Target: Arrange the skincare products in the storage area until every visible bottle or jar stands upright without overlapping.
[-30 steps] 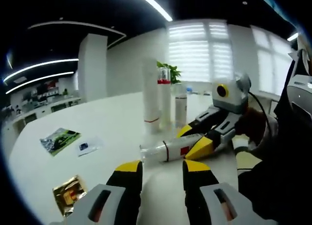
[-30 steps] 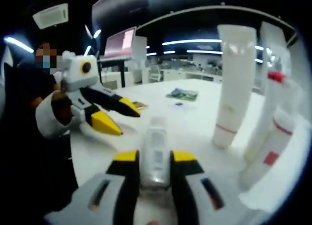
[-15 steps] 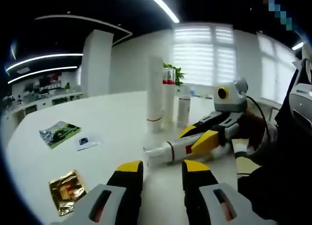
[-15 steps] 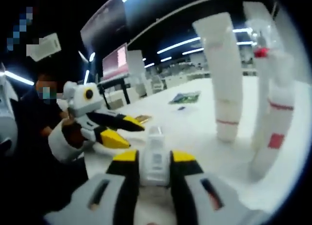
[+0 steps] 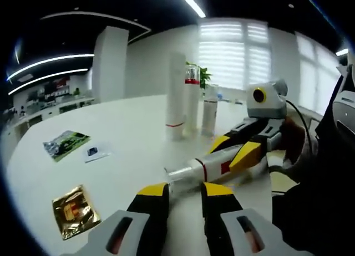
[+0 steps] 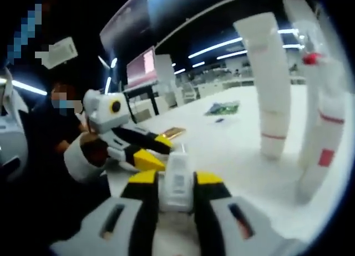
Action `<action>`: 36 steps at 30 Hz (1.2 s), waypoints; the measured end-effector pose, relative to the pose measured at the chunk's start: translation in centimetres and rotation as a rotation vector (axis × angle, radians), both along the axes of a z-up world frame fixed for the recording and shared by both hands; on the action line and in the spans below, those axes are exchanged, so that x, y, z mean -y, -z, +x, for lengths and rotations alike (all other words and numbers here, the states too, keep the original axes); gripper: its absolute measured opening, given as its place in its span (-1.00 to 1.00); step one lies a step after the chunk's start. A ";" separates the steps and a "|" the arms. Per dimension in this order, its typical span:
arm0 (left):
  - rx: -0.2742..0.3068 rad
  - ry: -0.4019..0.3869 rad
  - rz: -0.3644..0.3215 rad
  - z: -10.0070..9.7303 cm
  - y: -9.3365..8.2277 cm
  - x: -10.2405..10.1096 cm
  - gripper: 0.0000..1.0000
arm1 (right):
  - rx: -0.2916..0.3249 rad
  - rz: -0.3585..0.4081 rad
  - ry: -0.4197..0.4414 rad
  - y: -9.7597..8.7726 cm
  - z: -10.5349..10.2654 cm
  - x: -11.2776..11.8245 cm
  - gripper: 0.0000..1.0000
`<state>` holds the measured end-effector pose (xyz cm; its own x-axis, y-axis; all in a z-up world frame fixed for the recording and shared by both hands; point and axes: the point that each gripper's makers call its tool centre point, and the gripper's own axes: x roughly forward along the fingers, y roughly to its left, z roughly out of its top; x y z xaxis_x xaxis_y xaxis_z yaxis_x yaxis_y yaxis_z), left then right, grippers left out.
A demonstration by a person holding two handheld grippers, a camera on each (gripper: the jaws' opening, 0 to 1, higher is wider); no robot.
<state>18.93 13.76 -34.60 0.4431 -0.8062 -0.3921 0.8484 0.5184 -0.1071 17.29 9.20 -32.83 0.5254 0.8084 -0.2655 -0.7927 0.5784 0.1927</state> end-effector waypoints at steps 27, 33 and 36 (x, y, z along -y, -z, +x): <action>0.062 0.012 -0.127 0.0 -2.9 0.2 -0.68 | -0.100 0.176 -0.036 -1.4 -0.7 0.8 -0.52; 0.018 0.022 -0.277 -0.3 -4.5 0.4 -0.68 | -0.133 0.237 -0.073 -1.6 -1.5 0.6 -0.52; -0.001 0.037 -0.373 -0.6 -5.7 0.7 -0.76 | -0.160 0.283 -0.139 -2.0 -2.5 -0.2 -0.52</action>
<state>18.32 13.06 -28.89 0.4103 -0.9093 -0.0693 0.8657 0.4123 -0.2837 14.79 9.38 -30.80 0.3745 0.9228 -0.0904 -0.8070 0.3724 0.4584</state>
